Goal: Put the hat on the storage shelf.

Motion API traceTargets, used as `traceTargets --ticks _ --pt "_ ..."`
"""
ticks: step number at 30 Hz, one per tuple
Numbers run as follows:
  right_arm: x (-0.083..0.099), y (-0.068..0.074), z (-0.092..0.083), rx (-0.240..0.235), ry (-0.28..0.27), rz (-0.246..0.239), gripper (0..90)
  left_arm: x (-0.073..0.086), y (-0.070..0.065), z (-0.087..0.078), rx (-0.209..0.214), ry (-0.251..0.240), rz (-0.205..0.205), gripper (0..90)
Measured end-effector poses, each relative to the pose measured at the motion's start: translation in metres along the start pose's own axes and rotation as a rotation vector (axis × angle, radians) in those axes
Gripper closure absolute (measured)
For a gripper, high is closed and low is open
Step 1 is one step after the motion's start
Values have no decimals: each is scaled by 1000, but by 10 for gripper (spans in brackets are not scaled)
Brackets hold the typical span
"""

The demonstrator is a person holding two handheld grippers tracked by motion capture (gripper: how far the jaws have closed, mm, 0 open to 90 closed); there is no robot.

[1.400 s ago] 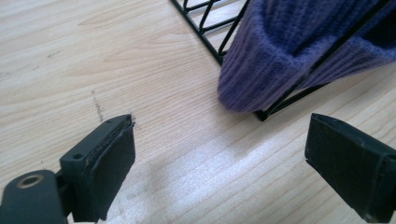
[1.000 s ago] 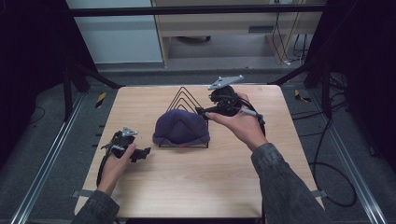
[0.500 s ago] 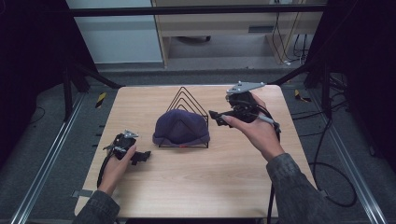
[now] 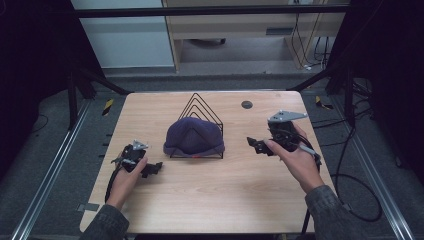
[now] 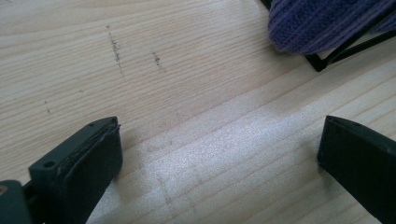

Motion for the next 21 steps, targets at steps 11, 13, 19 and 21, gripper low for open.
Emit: traceTargets --ticks 11,13,19,21 --pt "63 -20 13 28 84 92 131 2 -1 0 -3 -27 -14 0" --pt "79 -26 20 31 105 116 132 2 -1 0 -3 -28 -13 0" --pt "97 -32 29 31 128 152 132 2 -1 0 -4 -34 -17 0" --pt "102 -36 34 33 136 161 127 2 -1 0 -5 -38 -22 0"
Point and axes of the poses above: each handheld gripper's, and its own axes: z roughly forward along the jaws, x roughly out of its underside, y roughly to its left, the point moved 5 cm from there along z, roughly forward along the jaws, and after that the axes turned 14 degrees about -x, right-handed, at the moved point
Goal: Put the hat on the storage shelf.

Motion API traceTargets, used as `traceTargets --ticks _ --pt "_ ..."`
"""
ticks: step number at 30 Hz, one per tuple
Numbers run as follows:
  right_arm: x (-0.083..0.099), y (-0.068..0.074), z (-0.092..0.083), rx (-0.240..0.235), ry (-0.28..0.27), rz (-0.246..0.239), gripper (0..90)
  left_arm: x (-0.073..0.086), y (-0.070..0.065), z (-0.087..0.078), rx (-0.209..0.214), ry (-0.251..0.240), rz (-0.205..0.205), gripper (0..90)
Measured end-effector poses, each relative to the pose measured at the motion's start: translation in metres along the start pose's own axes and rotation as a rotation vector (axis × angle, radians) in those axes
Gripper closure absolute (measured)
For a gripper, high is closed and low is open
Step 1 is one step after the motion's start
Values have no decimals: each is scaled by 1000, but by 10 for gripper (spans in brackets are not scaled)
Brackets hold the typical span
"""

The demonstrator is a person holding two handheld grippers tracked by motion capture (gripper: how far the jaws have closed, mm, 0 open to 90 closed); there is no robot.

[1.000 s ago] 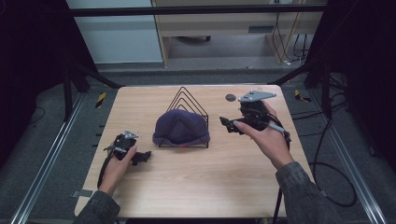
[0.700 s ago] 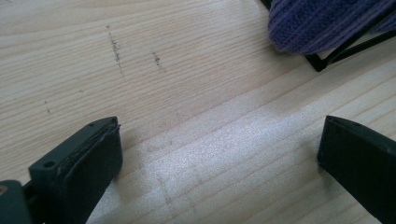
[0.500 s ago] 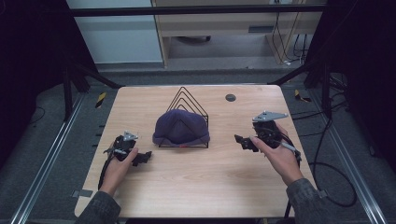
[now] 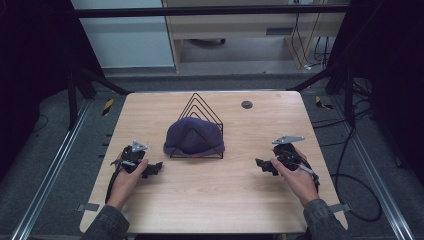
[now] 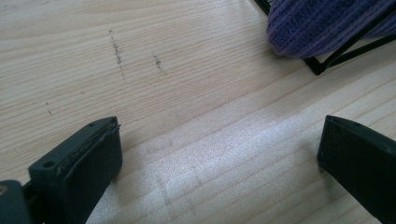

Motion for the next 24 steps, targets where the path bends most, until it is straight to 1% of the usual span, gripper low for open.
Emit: traceTargets --ticks 4,6,8,11,12,13,14,15,16,17,18,19,21,22,24 --pt "5 -7 7 -2 -1 32 125 0 0 0 0 -1 0 0" --pt "9 -10 11 5 4 41 120 0 0 0 1 -1 1 0" --pt "13 -11 14 4 4 61 117 0 0 0 1 -2 0 0" --pt "21 -14 20 23 23 64 112 0 0 0 2 -2 2 0" --pt "21 -14 20 23 23 64 112 0 0 0 2 -2 2 0" --pt "23 -15 21 25 33 60 110 0 0 0 2 -2 2 0" --pt "26 -17 24 46 52 53 99 0 0 0 3 2 7 0" --pt "26 -17 24 46 52 53 99 0 0 0 3 2 7 0" --pt "28 -17 25 79 41 35 92 0 0 0 4 3 9 0" --pt "28 -17 25 79 41 35 92 0 0 0 4 3 9 0" --pt "29 -16 27 107 55 -1 74 0 0 0 4 4 9 0" --pt "30 -15 29 110 45 -5 61 0 0 0 4 4 10 0" --pt "33 -14 30 127 0 -9 45 0 0 0 5 4 10 0" --pt "34 -13 31 130 -14 -12 45 0 0 0 5 5 11 0" --pt "36 -11 29 132 -14 -9 45 0 0 0 5 5 11 0"
Point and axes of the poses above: each handheld gripper's, and its own axes: z roughly forward along the jaws, x roughly out of its underside, y roughly to its left, the point moved 5 cm from there along z, roughly forward along the jaws, and after that the axes turned 14 degrees about -x, right-handed, at the moved point
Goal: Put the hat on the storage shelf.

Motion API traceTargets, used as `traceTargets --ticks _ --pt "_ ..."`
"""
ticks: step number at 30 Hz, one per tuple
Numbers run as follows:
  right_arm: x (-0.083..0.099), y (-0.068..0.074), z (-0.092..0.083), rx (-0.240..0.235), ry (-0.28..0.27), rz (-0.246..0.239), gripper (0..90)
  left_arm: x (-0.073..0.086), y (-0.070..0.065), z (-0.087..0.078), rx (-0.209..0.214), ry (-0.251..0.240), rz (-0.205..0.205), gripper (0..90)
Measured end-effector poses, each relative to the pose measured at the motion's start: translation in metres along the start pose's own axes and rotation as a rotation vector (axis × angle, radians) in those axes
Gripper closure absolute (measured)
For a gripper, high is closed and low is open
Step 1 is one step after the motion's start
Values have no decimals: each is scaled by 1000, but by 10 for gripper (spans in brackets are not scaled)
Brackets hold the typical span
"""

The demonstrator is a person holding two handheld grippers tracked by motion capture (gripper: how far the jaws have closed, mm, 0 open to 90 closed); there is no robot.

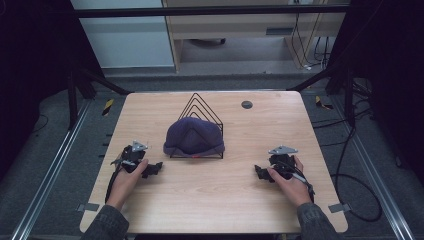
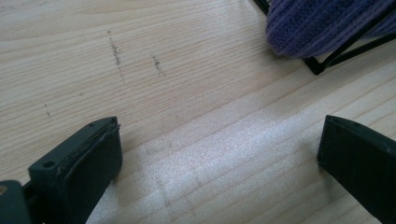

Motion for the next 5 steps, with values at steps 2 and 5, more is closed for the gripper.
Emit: traceTargets --ticks 2,5 --pt "1 1 0 2 -1 5 45 0 0 0 0 -2 -1 0" --pt "1 1 0 2 -1 6 45 0 0 0 -2 -3 -2 0"
Point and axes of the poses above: each handheld gripper's, and its own axes: z roughly forward along the jaws, x roughly out of its underside, y roughly to its left, the point moved 5 cm from there along z, roughly forward along the jaws, and after that the axes turned 14 degrees about -x, right-handed, at the moved point
